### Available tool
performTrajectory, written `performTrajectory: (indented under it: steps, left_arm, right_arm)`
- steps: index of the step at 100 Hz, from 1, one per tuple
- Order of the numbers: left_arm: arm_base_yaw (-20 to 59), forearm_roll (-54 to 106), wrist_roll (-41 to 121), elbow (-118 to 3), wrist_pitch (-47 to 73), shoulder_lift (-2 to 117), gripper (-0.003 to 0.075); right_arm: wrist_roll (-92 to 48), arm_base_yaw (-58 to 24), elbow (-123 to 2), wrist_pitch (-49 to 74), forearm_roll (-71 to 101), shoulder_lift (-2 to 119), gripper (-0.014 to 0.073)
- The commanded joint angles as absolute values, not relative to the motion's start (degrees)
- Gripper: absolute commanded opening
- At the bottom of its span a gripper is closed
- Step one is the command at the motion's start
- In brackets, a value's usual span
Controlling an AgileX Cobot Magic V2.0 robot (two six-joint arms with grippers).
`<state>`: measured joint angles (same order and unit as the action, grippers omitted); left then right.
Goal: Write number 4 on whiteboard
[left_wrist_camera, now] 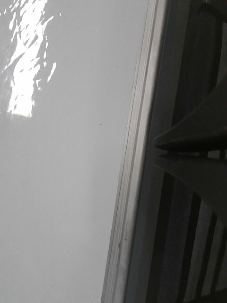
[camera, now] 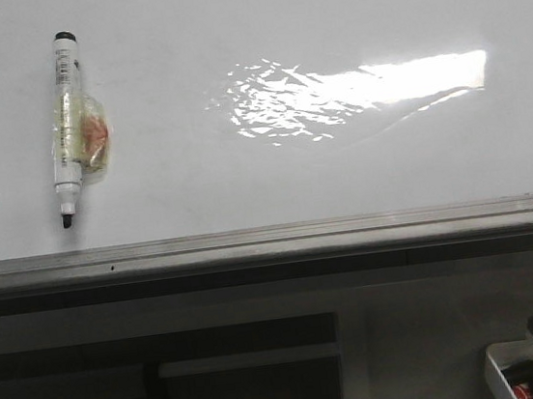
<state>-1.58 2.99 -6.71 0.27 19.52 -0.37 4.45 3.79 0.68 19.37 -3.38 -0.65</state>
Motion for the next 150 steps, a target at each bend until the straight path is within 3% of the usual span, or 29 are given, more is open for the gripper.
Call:
performTrajectory:
  steps: [1, 150]
  left_arm:
    - [-1.74, 2.94, -7.17, 1.28, 16.95, -1.95, -0.002]
    - [-1.74, 2.48, -7.17, 1.28, 16.02, -1.95, -0.002]
  right_arm:
    - [3.92, 4.06, 2.17, 18.32, -3.52, -1.64, -0.0062]
    - [3.92, 4.06, 2.17, 18.32, -3.52, -1.64, -0.0062]
